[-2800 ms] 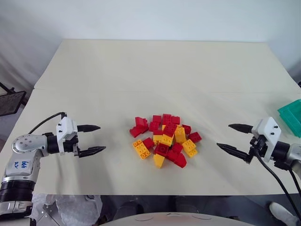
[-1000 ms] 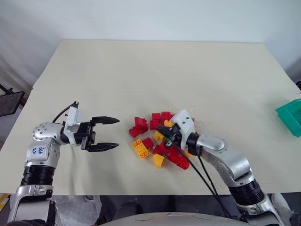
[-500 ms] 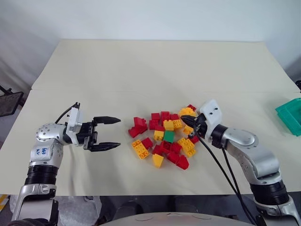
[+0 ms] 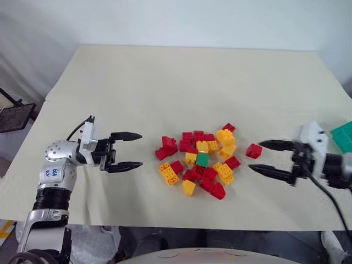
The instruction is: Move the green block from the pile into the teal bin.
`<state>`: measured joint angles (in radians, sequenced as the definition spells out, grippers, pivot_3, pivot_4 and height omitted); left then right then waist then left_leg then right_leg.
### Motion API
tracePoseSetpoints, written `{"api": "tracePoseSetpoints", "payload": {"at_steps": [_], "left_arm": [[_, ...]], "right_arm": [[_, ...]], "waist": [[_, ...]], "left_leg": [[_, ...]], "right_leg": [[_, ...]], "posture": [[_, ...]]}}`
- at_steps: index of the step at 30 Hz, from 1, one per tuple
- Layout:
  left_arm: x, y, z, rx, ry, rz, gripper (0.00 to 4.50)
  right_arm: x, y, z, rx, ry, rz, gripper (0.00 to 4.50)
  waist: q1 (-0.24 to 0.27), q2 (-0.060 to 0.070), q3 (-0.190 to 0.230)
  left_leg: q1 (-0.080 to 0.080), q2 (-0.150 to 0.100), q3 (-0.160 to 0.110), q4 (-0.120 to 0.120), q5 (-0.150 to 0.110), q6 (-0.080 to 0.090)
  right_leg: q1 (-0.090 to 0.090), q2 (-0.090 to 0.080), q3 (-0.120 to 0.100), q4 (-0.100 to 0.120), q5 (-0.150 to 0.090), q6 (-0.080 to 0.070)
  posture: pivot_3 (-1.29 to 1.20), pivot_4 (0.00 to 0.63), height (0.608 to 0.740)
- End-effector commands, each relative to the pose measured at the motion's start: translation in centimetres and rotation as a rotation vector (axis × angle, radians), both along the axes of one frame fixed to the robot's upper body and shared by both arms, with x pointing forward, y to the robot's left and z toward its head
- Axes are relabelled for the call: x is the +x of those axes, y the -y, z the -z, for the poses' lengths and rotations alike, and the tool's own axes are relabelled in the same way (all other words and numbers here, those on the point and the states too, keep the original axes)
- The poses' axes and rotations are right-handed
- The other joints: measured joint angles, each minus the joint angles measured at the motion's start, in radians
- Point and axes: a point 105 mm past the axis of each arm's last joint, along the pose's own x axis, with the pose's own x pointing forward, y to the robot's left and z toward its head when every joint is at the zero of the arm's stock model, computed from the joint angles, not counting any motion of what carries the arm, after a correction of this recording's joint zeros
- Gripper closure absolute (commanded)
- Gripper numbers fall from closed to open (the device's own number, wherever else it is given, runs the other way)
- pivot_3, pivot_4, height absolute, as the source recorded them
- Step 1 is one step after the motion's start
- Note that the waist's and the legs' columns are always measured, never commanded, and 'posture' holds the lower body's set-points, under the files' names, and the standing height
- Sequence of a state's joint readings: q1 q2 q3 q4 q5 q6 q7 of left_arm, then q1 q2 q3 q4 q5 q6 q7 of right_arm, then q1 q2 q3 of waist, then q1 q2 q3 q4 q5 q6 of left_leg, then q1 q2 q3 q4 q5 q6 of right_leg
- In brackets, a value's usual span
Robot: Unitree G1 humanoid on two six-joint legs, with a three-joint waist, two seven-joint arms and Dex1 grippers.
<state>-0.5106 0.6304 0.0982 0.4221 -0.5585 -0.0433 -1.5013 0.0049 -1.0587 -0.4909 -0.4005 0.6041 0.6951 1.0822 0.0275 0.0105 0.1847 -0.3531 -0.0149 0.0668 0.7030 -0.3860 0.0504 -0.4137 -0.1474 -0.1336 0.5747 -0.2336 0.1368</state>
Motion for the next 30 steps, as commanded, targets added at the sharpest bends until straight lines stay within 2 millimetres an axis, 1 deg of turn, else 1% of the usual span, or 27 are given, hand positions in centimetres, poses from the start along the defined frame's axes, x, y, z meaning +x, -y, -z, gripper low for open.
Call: {"api": "tracePoseSetpoints", "payload": {"at_steps": [1, 3, 9, 13, 16, 18, 21, 24, 27, 30], "left_arm": [[-0.5, 0.1, -0.5, 0.021, 0.037, 0.077, 0.0], [-0.4, 0.1, -0.5, 0.019, 0.041, 0.074, 0.0], [-0.5, 0.3, -0.5, 0.015, 0.05, 0.072, 0.0], [-0.8, 0.3, -0.5, 0.013, 0.057, 0.065, 0.0], [-1.2, 0.1, -0.3, 0.011, 0.061, 0.044, 0.0], [-1.5, 0.0, -0.1, 0.013, 0.061, 0.034, 0.0], [-1.9, -0.1, 0.0, 0.005, 0.061, 0.019, 0.0], [-2.3, -0.4, 0.1, 0.005, 0.062, -0.001, 0.0], [-2.5, -0.7, 0.1, 0.002, 0.065, -0.023, 0.0], [-2.7, -0.8, 0.1, 0.002, 0.064, -0.03, 0.0]], "right_arm": [[-0.5, -0.3, -1.7, -0.029, 0.071, -0.044, 0.07], [0.0, -1.3, -1.7, -0.033, 0.088, -0.058, 0.07], [1.7, -6.5, -0.9, -0.015, 0.084, -0.128, 0.07], [3.3, -10.6, 0.5, -0.001, 0.057, -0.209, 0.07], [5.7, -12.2, 2.5, -0.099, 0.05, -0.201, 0.07], [6.3, -13.4, 3.3, -0.134, 0.046, -0.229, 0.07], [6.6, -14.5, 4.0, -0.164, 0.042, -0.266, 0.07], [6.6, -15.2, 5.2, -0.221, 0.032, -0.304, 0.07], [6.2, -15.2, 5.9, -0.261, 0.013, -0.327, 0.07], [6.0, -14.7, 6.2, -0.288, -0.008, -0.321, 0.07]], "waist": [[-0.003, -0.001, 0.0], [-0.007, -0.001, 0.0], [-0.016, 0.0, 0.0], [-0.021, 0.0, 0.0], [-0.027, 0.0, 0.0], [-0.028, 0.0, 0.0], [-0.029, 0.0, 0.0], [-0.031, 0.0, 0.0], [-0.03, 0.0, 0.0], [-0.03, 0.0, 0.0]], "left_leg": [[0.0, 0.0, 0.0, 0.0, 0.0, 0.0], [0.001, 0.001, 0.0, 0.0, 0.0, 0.0], [0.001, 0.002, -0.001, 0.001, 0.0, -0.001], [0.0, 0.001, -0.001, 0.001, 0.0, -0.001], [-0.001, 0.001, -0.002, 0.001, 0.0, -0.001], [-0.001, 0.0, -0.002, 0.002, 0.0, -0.001], [-0.002, 0.0, -0.003, 0.002, 0.0, -0.001], [-0.002, 0.0, -0.003, 0.002, 0.0, -0.001], [-0.002, 0.0, -0.002, 0.002, 0.0, -0.001], [-0.001, 0.0, -0.002, 0.002, 0.0, -0.001]], "right_leg": [[0.0, 0.0, 0.0, 0.0, 0.0, 0.0], [0.0, 0.0, 0.0, 0.0, 0.0, 0.0], [0.0, 0.0, 0.0, 0.001, 0.0, 0.0], [0.0, -0.001, 0.0, 0.001, 0.0, 0.0], [-0.001, -0.001, -0.001, 0.001, 0.0, 0.0], [-0.001, -0.001, -0.001, 0.001, 0.0, 0.0], [-0.002, -0.001, -0.002, 0.001, 0.0, 0.0], [-0.002, -0.001, -0.002, 0.001, 0.0, 0.0], [-0.002, -0.001, -0.002, 0.001, 0.0, 0.0], [-0.001, -0.001, -0.002, 0.001, 0.0, 0.0]], "posture": [[0.0, 0.15, 0.74], [0.0, 0.15, 0.74], [0.0, 0.15, 0.74], [0.0, 0.15, 0.74], [0.0, 0.15, 0.74], [0.0, 0.15, 0.74], [0.0, 0.15, 0.74], [0.0, 0.15, 0.74], [0.0, 0.15, 0.74], [0.0, 0.15, 0.74]]}}
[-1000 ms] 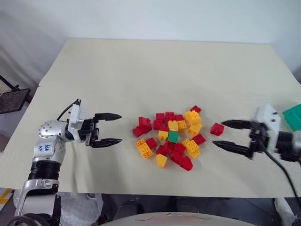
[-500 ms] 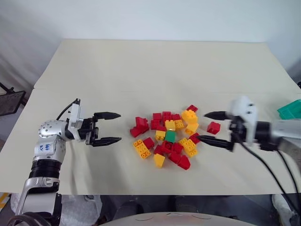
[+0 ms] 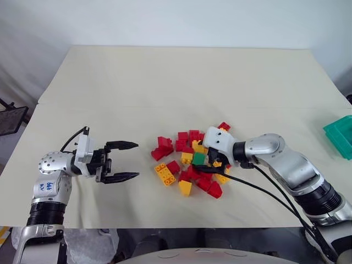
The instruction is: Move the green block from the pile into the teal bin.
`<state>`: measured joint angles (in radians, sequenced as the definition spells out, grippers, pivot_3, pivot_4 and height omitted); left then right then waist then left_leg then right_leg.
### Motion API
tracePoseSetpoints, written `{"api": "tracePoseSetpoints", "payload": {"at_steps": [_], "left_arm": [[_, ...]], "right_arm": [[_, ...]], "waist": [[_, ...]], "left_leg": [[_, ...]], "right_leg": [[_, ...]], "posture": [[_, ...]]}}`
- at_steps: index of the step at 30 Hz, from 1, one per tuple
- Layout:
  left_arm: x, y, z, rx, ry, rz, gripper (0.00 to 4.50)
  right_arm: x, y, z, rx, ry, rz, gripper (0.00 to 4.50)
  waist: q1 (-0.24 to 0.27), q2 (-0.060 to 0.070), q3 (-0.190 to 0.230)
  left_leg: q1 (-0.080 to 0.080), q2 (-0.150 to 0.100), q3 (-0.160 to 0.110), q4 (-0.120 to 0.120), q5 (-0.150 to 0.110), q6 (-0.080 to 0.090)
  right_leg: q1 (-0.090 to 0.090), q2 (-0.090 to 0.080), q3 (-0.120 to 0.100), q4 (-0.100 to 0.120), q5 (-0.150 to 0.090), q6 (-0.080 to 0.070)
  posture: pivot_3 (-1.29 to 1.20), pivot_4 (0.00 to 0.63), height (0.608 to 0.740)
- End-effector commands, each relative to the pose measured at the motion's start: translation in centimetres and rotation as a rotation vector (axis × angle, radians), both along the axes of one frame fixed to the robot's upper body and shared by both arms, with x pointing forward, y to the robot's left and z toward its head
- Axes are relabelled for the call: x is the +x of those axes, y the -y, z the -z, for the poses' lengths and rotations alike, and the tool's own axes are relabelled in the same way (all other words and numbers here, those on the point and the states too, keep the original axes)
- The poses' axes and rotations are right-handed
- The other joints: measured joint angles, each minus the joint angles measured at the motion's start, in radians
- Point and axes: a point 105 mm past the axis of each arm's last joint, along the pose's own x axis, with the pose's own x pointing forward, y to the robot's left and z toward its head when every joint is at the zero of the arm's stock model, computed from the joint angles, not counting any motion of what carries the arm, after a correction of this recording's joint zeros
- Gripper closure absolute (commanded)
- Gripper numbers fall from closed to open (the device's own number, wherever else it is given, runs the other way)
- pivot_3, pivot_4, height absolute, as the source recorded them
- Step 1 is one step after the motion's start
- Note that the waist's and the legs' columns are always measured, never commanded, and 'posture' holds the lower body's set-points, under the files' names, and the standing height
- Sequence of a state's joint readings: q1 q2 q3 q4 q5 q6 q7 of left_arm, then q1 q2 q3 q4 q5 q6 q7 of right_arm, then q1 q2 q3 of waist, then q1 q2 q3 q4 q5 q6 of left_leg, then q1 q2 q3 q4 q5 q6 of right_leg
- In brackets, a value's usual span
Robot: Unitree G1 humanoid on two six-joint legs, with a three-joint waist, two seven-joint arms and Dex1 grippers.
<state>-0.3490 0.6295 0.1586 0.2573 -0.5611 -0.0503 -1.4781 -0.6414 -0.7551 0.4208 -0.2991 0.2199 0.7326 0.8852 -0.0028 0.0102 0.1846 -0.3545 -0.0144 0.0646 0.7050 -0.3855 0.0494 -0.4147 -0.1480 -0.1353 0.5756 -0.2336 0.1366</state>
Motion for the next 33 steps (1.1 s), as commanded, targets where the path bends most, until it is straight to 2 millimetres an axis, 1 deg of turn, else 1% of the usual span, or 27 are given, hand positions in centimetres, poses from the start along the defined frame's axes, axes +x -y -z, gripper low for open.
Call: {"api": "tracePoseSetpoints", "payload": {"at_steps": [1, 3, 5, 9, 14, 17, 19, 20, 21, 23, 24, 25, 27, 29, 30, 32, 33], "left_arm": [[-0.4, -0.2, -1.0, -0.009, 0.041, -0.005, 0.0], [-0.4, -0.3, -1.1, -0.014, 0.045, -0.015, 0.0], [-0.4, -0.2, -1.0, -0.018, 0.046, -0.019, 0.0], [-0.4, 0.1, -0.9, -0.02, 0.046, -0.014, 0.0], [0.0, 0.2, -1.1, -0.022, 0.053, -0.01, 0.0], [0.0, 0.3, -1.1, -0.022, 0.055, -0.007, 0.0], [0.0, 0.3, -1.1, -0.023, 0.056, -0.004, 0.0], [0.0, 0.4, -1.1, -0.023, 0.056, -0.002, 0.0], [0.0, 0.5, -1.1, -0.026, 0.056, 0.003, 0.0], [0.0, 0.7, -1.0, -0.028, 0.055, 0.011, 0.0], [0.0, 0.8, -1.0, -0.028, 0.054, 0.018, 0.0], [0.0, 1.0, -1.0, -0.029, 0.053, 0.025, 0.0], [0.1, 1.7, -1.0, -0.032, 0.049, 0.046, 0.0], [0.3, 2.9, -1.3, -0.033, 0.047, 0.081, 0.0], [0.4, 3.2, -1.4, -0.034, 0.045, 0.092, 0.0], [1.0, 4.6, -2.0, -0.044, 0.041, 0.117, 0.0], [1.3, 5.4, -2.2, -0.039, 0.038, 0.128, 0.0]], "right_arm": [[-0.6, 0.8, 0.9, -0.065, -0.041, 0.01, 0.07], [-0.9, 1.3, 0.9, -0.077, -0.058, 0.025, 0.07], [-1.2, 1.2, 1.0, -0.07, -0.075, 0.023, 0.07], [-1.2, 0.3, 1.3, -0.052, -0.092, 0.008, 0.07], [-0.7, -0.4, 1.5, -0.034, -0.105, 0.015, 0.07], [-0.4, -0.8, 1.0, 0.002, -0.095, 0.021, 0.58], [-0.5, -0.9, 0.4, 0.027, -0.092, 0.019, 1.18], [-0.5, -0.9, 0.1, 0.037, -0.088, 0.022, 1.59], [-0.5, -0.8, -0.2, 0.045, -0.082, 0.029, 1.79], [-0.5, -0.5, -0.6, 0.053, -0.072, 0.037, 2.36], [-0.5, -0.3, -0.8, 0.059, -0.064, 0.045, 2.37], [-0.4, -0.1, -1.2, 0.072, -0.051, 0.054, 2.37], [-0.1, 0.3, -2.9, 0.16, 0.002, 0.089, 2.37], [0.3, 1.8, -4.6, 0.228, 0.046, 0.167, 2.37], [0.4, 2.3, -5.1, 0.247, 0.062, 0.191, 2.37], [0.5, 4.1, -6.8, 0.331, 0.116, 0.277, 2.37], [0.6, 5.3, -7.7, 0.371, 0.142, 0.339, 2.37]], "waist": [[0.001, 0.0, 0.0], [0.002, 0.0, 0.0], [0.001, 0.0, 0.0], [-0.001, 0.0, 0.0], [-0.001, 0.0, 0.0], [-0.002, 0.0, 0.0], [-0.002, 0.0, 0.0], [-0.002, 0.0, 0.0], [-0.002, 0.0, 0.0], [-0.002, 0.0, 0.0], [0.0, 0.0, 0.0], [0.001, 0.0, 0.0], [0.005, 0.0, 0.0], [0.007, 0.0, 0.0], [0.008, 0.0, 0.0], [0.012, 0.0, 0.0], [0.013, 0.0, 0.0]], "left_leg": [[0.0, 0.0, 0.0, 0.0, 0.0, 0.0], [0.0, 0.0, 0.0, 0.0, 0.0, 0.0], [0.0, 0.0, 0.0, 0.001, 0.0, 0.0], [0.001, 0.0, 0.0, 0.001, 0.0, 0.0], [0.001, 0.0, 0.0, 0.001, 0.0, 0.0], [0.001, 0.0, 0.0, 0.001, 0.0, 0.0], [0.001, 0.001, 0.0, 0.001, 0.0, 0.0], [0.001, 0.001, 0.0, 0.001, 0.0, 0.0], [0.001, 0.001, 0.0, 0.001, 0.0, 0.0], [0.001, 0.0, 0.0, 0.001, 0.0, 0.0], [0.001, 0.0, 0.0, 0.001, 0.0, 0.0], [0.001, 0.0, 0.0, 0.001, 0.0, 0.0], [0.0, 0.0, -0.001, 0.001, 0.0, 0.0], [0.0, 0.0, -0.001, 0.001, 0.0, 0.0], [0.0, -0.001, -0.001, 0.001, 0.0, 0.0], [0.0, -0.001, -0.001, 0.001, 0.0, 0.0], [0.0, -0.001, -0.001, 0.001, 0.0, 0.0]], "right_leg": [[0.0, 0.0, 0.0, 0.0, 0.0, 0.0], [0.0, 0.0, 0.0, 0.0, 0.0, 0.0], [0.001, 0.0, 0.0, 0.0, 0.0, 0.0], [0.001, 0.0, 0.0, 0.0, 0.0, 0.0], [0.001, 0.0, 0.0, 0.001, 0.0, 0.0], [0.001, 0.0, 0.0, 0.001, 0.0, 0.0], [0.001, 0.0, 0.0, 0.001, 0.0, 0.0], [0.0, 0.0, 0.0, 0.001, 0.0, 0.0], [0.0, 0.0, 0.0, 0.001, 0.0, 0.0], [0.0, 0.0, 0.0, 0.001, 0.0, 0.0], [0.0, 0.0, 0.0, 0.001, 0.0, 0.0], [0.0, 0.0, 0.0, 0.001, 0.0, 0.0], [0.0, 0.0, 0.0, 0.0, 0.0, 0.0], [0.0, 0.0, 0.0, 0.0, 0.0, 0.0], [0.0, 0.0, 0.0, 0.0, 0.0, 0.0], [0.0, 0.0, 0.0, 0.0, 0.0, 0.0], [0.0, 0.0, 0.0, 0.0, 0.0, 0.0]], "posture": [[0.0, 0.15, 0.74], [0.0, 0.15, 0.74], [0.0, 0.15, 0.74], [0.0, 0.15, 0.74], [0.0, 0.15, 0.74], [0.0, 0.15, 0.74], [0.0, 0.15, 0.74], [0.0, 0.15, 0.74], [0.0, 0.15, 0.74], [0.0, 0.15, 0.74], [0.0, 0.15, 0.74], [0.0, 0.15, 0.74], [0.0, 0.15, 0.74], [0.0, 0.15, 0.74], [0.0, 0.15, 0.74], [0.0, 0.15, 0.74], [0.0, 0.15, 0.74]]}}
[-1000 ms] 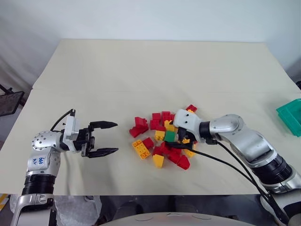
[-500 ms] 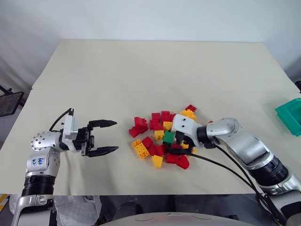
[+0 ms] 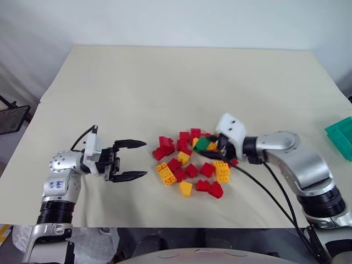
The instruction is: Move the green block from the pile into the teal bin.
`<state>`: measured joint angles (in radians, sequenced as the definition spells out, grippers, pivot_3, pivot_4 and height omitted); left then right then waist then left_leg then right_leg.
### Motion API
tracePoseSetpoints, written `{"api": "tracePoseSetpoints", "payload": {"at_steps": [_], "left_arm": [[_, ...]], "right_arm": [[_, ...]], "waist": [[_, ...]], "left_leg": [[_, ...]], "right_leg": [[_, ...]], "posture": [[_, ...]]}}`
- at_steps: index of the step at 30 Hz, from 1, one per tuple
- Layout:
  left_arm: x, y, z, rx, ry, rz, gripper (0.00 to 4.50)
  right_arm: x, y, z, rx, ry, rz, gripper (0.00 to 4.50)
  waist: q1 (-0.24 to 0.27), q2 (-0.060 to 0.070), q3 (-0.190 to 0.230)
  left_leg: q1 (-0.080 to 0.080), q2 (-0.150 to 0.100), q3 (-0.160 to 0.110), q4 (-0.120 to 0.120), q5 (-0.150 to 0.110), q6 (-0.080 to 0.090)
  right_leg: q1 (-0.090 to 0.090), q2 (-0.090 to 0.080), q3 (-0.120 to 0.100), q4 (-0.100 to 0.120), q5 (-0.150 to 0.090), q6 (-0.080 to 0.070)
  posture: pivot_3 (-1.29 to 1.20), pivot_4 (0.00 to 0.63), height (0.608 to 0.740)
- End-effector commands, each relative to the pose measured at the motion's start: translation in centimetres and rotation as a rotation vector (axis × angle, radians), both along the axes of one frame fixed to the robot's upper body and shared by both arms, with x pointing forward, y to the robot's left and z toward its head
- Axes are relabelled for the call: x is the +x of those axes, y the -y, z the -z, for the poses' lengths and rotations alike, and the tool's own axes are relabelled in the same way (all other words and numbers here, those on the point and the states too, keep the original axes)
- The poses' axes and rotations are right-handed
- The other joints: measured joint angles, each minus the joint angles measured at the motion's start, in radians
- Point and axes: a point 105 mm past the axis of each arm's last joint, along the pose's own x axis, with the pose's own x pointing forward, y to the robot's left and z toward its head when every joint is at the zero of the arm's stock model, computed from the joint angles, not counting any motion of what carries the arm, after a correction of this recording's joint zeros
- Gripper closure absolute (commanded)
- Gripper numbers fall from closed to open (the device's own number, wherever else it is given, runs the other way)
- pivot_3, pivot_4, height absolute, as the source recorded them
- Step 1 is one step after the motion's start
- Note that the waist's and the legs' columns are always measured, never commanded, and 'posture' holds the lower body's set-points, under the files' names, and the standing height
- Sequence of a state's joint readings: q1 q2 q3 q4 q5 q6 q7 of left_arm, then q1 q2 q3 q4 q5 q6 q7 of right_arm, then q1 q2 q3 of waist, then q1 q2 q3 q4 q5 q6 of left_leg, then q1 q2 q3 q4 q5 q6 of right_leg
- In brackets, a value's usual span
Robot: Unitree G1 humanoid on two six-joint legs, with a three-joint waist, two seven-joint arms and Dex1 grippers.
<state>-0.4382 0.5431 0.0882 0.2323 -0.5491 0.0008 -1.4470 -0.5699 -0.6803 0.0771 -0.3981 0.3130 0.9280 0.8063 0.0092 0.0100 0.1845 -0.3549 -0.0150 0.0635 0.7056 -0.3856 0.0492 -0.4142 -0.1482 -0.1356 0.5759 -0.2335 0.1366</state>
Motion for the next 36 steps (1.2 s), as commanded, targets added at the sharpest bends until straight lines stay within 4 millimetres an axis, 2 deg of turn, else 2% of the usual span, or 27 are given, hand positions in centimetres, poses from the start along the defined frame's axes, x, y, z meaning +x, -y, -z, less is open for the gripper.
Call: {"api": "tracePoseSetpoints", "payload": {"at_steps": [1, 4, 5, 6, 8, 11, 13, 17, 18, 21, 26, 30, 33, 36], "left_arm": [[0.7, 2.4, -1.4, 0.019, 0.029, 0.046, 0.0], [1.2, 3.6, -1.8, 0.023, 0.04, 0.069, 0.0], [1.4, 4.3, -2.1, 0.015, 0.045, 0.081, 0.0], [2.1, 5.5, -2.6, 0.012, 0.049, 0.082, 0.0], [3.0, 7.5, -3.2, 0.007, 0.058, 0.094, 0.0], [3.8, 9.5, -3.6, 0.01, 0.065, 0.111, 0.0], [4.4, 10.6, -3.6, 0.015, 0.056, 0.102, 0.0], [5.9, 12.3, -3.3, 0.037, 0.034, 0.048, 0.0], [6.0, 12.5, -3.2, 0.041, 0.035, 0.045, 0.0], [6.6, 14.6, -2.8, 0.052, 0.019, 0.034, 0.0], [6.4, 16.5, -2.8, 0.046, 0.044, 0.054, 0.0], [6.1, 17.9, -3.2, 0.027, 0.056, 0.059, 0.0], [6.1, 18.3, -3.5, 0.022, 0.071, 0.053, 0.0], [6.4, 18.1, -3.9, 0.019, 0.079, 0.037, 0.0]], "right_arm": [[-0.1, 3.4, -3.8, 0.131, 0.126, 0.17, 2.37], [-0.7, 5.8, -5.2, 0.178, 0.188, 0.271, 2.37], [-0.9, 7.3, -5.5, 0.189, 0.206, 0.339, 2.37], [-1.2, 10.5, -6.0, 0.191, 0.254, 0.487, 2.37], [-2.3, 15.4, -6.2, 0.168, 0.31, 0.728, 2.37], [-3.7, 20.6, -5.8, 0.118, 0.326, 1.021, 2.37], [-4.2, 23.4, -6.1, 0.107, 0.352, 1.199, 2.37], [-5.1, 27.2, -6.4, 0.038, 0.413, 1.423, 2.37], [-5.2, 27.6, -6.5, 0.03, 0.424, 1.444, 2.37], [-4.5, 31.8, -6.0, -0.054, 0.456, 1.602, 2.37], [-2.2, 34.4, -6.2, -0.061, 0.477, 1.628, 2.37], [-1.9, 36.9, -6.5, -0.065, 0.499, 1.711, 2.37], [-1.7, 37.6, -6.2, -0.049, 0.478, 1.735, 1.41], [-1.7, 37.6, -7.0, -0.053, 0.537, 1.746, 0.51]], "waist": [[0.002, 0.0, 0.0], [0.005, 0.0, 0.0], [0.007, 0.0, 0.0], [0.009, 0.0, 0.0], [0.026, 0.0, 0.0], [0.037, 0.0, 0.0], [0.025, 0.001, 0.0], [0.012, 0.001, 0.0], [0.01, 0.001, 0.0], [0.011, 0.001, 0.0], [0.012, 0.002, 0.0], [0.01, 0.003, 0.0], [0.012, 0.005, 0.0], [0.012, 0.005, 0.001]], "left_leg": [[0.0, 0.0, 0.0, 0.0, 0.0, 0.0], [0.0, 0.0, 0.001, 0.0, 0.0, 0.0], [0.0, 0.0, 0.001, 0.0, 0.0, 0.0], [0.0, 0.0, 0.001, 0.0, 0.0, 0.0], [-0.001, -0.001, 0.001, 0.0, 0.0, 0.001], [-0.003, -0.005, 0.003, 0.002, 0.001, 0.002], [-0.002, -0.006, 0.003, 0.002, 0.0, 0.002], [-0.001, -0.005, 0.003, 0.002, 0.001, 0.002], [-0.001, -0.005, 0.004, 0.001, 0.001, 0.002], [0.0, -0.005, 0.005, 0.0, 0.001, 0.002], [0.0, -0.004, 0.005, -0.001, 0.003, 0.005], [-0.001, -0.003, 0.005, -0.003, 0.003, 0.005], [-0.002, -0.004, 0.005, -0.005, 0.004, 0.006], [-0.003, -0.004, 0.005, -0.005, 0.004, 0.006]], "right_leg": [[0.0, 0.0, 0.0, 0.0, 0.0, 0.0], [0.0, 0.0, 0.0, 0.0, 0.0, 0.0], [0.0, 0.001, 0.001, 0.0, 0.0, 0.0], [0.0, 0.001, 0.0, 0.0, 0.0, 0.0], [0.0, 0.001, 0.0, 0.0, 0.0, 0.0], [0.0, 0.0, 0.0, -0.001, 0.001, 0.002], [0.0, 0.0, 0.003, -0.001, 0.002, 0.003], [0.0, 0.001, 0.003, -0.001, 0.001, 0.003], [0.0, 0.001, 0.003, -0.001, 0.001, 0.003], [0.0, 0.001, 0.004, -0.001, 0.001, 0.003], [0.0, -0.002, 0.005, -0.002, 0.003, 0.005], [0.0, -0.002, 0.003, -0.003, 0.003, 0.005], [0.0, -0.003, 0.003, -0.006, 0.003, 0.006], [0.0, -0.002, 0.002, -0.007, 0.003, 0.006]], "posture": [[0.0, 0.15, 0.74], [0.0, 0.15, 0.74], [0.0, 0.15, 0.74], [0.0, 0.15, 0.74], [0.0, 0.15, 0.74], [0.0, 0.15, 0.74], [0.0, 0.15, 0.74], [0.0, 0.15, 0.74], [0.0, 0.15, 0.74], [0.0, 0.15, 0.74], [0.0, 0.15, 0.74], [0.0, 0.15, 0.74], [0.0, 0.15, 0.74], [0.0, 0.15, 0.74]]}}
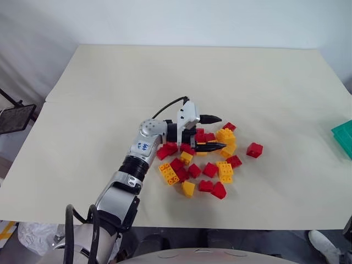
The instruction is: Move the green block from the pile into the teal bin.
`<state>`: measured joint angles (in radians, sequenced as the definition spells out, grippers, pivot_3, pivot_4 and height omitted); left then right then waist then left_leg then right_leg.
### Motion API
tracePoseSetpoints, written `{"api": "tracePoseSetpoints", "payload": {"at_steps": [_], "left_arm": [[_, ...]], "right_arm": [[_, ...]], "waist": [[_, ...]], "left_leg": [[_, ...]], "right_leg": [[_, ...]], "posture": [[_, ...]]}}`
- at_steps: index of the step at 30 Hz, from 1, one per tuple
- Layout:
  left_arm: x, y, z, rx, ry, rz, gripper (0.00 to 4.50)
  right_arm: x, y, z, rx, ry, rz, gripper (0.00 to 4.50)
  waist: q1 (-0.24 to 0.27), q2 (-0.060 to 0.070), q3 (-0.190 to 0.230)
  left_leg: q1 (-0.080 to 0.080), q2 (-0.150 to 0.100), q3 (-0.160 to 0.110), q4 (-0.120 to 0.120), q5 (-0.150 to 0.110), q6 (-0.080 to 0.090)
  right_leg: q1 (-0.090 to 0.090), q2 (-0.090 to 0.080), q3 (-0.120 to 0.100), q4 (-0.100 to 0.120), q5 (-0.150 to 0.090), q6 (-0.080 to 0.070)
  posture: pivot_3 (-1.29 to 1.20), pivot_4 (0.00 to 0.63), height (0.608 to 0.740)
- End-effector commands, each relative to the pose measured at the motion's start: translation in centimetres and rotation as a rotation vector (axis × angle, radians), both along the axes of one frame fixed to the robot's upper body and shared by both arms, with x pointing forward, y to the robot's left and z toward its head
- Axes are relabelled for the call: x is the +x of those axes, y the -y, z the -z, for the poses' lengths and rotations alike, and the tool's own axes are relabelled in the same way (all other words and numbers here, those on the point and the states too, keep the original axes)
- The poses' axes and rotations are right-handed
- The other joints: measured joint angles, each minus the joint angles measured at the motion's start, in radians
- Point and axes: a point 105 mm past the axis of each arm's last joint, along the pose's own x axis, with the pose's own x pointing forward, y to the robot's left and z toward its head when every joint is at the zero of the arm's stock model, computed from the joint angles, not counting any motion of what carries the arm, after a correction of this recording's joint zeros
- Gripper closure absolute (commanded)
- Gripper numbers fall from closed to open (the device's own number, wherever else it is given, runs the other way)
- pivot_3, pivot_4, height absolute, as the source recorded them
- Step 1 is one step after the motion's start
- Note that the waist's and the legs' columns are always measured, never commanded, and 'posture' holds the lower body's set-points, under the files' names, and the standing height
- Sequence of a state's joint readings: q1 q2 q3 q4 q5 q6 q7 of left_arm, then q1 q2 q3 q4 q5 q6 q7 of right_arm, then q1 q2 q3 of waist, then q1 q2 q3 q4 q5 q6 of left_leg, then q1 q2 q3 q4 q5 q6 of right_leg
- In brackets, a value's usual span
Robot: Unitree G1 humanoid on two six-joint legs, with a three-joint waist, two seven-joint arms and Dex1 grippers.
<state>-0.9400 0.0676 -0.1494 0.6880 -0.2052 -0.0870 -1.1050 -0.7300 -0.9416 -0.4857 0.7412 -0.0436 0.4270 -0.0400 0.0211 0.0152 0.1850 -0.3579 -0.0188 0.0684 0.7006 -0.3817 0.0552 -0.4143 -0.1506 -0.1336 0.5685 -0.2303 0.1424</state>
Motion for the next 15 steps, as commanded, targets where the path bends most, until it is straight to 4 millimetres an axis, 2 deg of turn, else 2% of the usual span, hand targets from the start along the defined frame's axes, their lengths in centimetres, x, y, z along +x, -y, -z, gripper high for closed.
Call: {"api": "tracePoseSetpoints", "payload": {"at_steps": [1, 2, 5, 8, 10, 12, 15], "left_arm": [[0.3, 0.4, -1.8, -0.01, 0.062, -0.007, 0.0], [0.4, 0.3, -1.9, -0.008, 0.063, -0.011, 0.0], [0.6, 0.2, -1.9, -0.002, 0.064, -0.023, 0.0], [1.2, 0.1, -1.8, -0.004, 0.032, -0.055, 0.0], [1.1, -0.1, -2.0, -0.024, 0.008, -0.052, 0.0], [1.0, -0.7, -2.3, -0.048, -0.014, -0.048, 0.0], [0.7, -2.6, -2.3, -0.068, -0.021, -0.047, 0.0]], "right_arm": [[-0.8, 0.5, -2.8, -0.095, 0.066, 0.037, 0.17], [-0.8, 0.4, -2.9, -0.093, 0.077, 0.033, 0.05], [-0.6, 0.0, -2.7, -0.074, 0.082, 0.006, 0.05], [-0.6, -0.9, -3.4, -0.132, 0.08, -0.044, 0.05], [0.2, -3.2, -4.3, -0.168, 0.085, -0.198, 0.05], [1.2, -6.2, -4.3, -0.153, 0.067, -0.389, 0.05], [1.7, -11.6, -3.9, -0.141, 0.027, -0.72, 0.05]], "waist": [[0.0, 0.001, 0.0], [0.0, 0.001, 0.0], [0.001, 0.001, 0.0], [0.003, 0.001, 0.0], [0.003, 0.002, 0.0], [0.002, 0.002, 0.0], [0.0, 0.002, 0.0]], "left_leg": [[0.0, 0.0, 0.0, 0.0, 0.0, 0.0], [-0.001, 0.0, 0.0, 0.0, 0.0, 0.0], [-0.001, 0.0, 0.0, 0.0, 0.0, 0.0], [-0.001, 0.0, 0.0, 0.0, 0.0, 0.0], [-0.002, 0.0, 0.0, 0.0, 0.0, 0.0], [-0.002, 0.0, 0.0, 0.0, 0.0, 0.0], [-0.002, 0.0, -0.002, 0.0, 0.0, 0.0]], "right_leg": [[0.0, 0.0, 0.0, 0.0, 0.0, 0.0], [0.0, 0.0, -0.001, 0.0, 0.0, 0.0], [0.0, 0.0, -0.001, -0.001, 0.0, 0.0], [0.0, 0.0, -0.002, -0.001, 0.0, 0.0], [0.0, 0.0, -0.002, -0.001, 0.0, 0.0], [0.0, 0.0, -0.002, -0.001, 0.0, 0.0], [0.0, 0.001, -0.002, -0.002, 0.0, 0.001]], "posture": [[0.0, 0.15, 0.74], [0.0, 0.15, 0.74], [0.0, 0.15, 0.74], [0.0, 0.15, 0.74], [0.0, 0.15, 0.74], [0.0, 0.15, 0.74], [0.0, 0.15, 0.74]]}}
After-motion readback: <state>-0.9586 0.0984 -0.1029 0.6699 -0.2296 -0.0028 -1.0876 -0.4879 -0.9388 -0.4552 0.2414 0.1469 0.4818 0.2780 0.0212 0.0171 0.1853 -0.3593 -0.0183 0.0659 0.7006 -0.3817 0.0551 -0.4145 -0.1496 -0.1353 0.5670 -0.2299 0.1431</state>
